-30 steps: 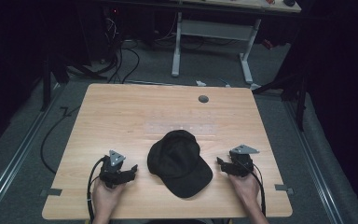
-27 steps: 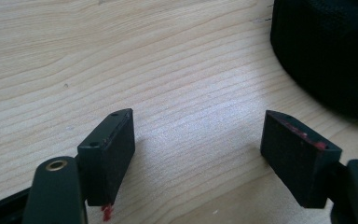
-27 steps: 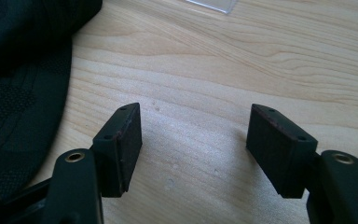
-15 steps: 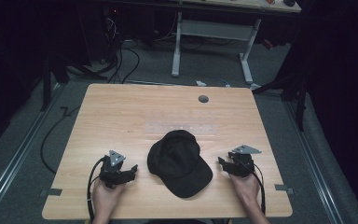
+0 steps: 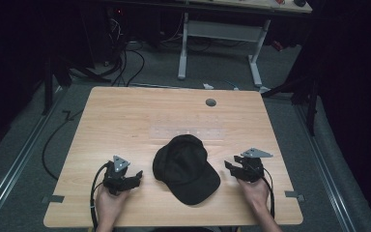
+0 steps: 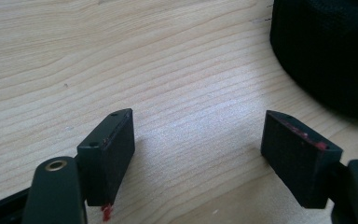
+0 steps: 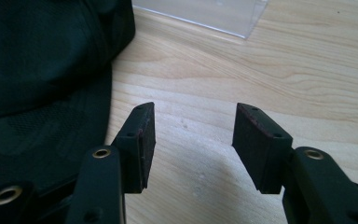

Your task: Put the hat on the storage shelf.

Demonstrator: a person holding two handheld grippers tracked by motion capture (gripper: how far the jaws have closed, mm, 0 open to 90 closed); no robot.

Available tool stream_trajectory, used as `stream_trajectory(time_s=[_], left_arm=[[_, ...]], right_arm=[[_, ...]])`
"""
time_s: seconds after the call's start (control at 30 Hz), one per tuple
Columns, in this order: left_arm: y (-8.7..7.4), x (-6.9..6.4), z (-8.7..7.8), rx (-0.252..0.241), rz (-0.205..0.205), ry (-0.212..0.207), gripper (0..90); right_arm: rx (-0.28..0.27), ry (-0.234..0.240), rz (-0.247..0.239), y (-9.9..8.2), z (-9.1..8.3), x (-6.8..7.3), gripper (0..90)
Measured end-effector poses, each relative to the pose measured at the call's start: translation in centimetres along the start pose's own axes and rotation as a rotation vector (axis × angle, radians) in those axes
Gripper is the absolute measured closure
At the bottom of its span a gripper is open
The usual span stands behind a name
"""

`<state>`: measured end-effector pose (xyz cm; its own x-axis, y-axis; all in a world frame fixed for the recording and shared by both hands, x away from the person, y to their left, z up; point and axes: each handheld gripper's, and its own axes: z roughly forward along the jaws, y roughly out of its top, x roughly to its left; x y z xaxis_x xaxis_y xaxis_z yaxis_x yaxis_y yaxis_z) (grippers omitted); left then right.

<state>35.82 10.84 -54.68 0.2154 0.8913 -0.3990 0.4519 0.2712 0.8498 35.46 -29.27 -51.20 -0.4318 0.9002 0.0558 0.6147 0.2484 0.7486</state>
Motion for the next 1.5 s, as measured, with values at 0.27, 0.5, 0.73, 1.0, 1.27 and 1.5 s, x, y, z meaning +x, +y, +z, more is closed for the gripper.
stream_trajectory(time_s=[0.27, 0.5, 0.73, 1.0, 1.27, 1.5], left_arm=[[0.0, 0.0, 0.0, 0.000, 0.001, 0.000, 26.1], [0.0, 0.0, 0.0, 0.000, 0.000, 0.000, 25.9], [0.0, 0.0, 0.0, 0.001, 0.000, -0.002, 25.7], [0.0, 0.0, 0.0, 0.001, 0.003, -0.001, 25.7], [0.0, 0.0, 0.0, 0.000, 0.003, 0.000, 25.7], [0.0, 0.0, 0.0, 0.000, 0.003, 0.000, 25.7]], right_arm=[[0.006, 0.034, -0.023, 1.0, 0.0, 0.5, 49.1], [-0.003, 0.066, -0.044, 2.3, 0.1, 1.0, 49.1], [-0.010, 0.102, -0.060, 3.8, 0.5, 2.0, 49.2], [-0.013, 0.136, -0.078, 5.0, 1.1, 2.5, 49.3], [-0.017, 0.172, -0.093, 6.0, 1.9, 2.8, 49.6], [-0.021, 0.195, -0.110, 6.8, 2.4, 3.3, 50.4]])
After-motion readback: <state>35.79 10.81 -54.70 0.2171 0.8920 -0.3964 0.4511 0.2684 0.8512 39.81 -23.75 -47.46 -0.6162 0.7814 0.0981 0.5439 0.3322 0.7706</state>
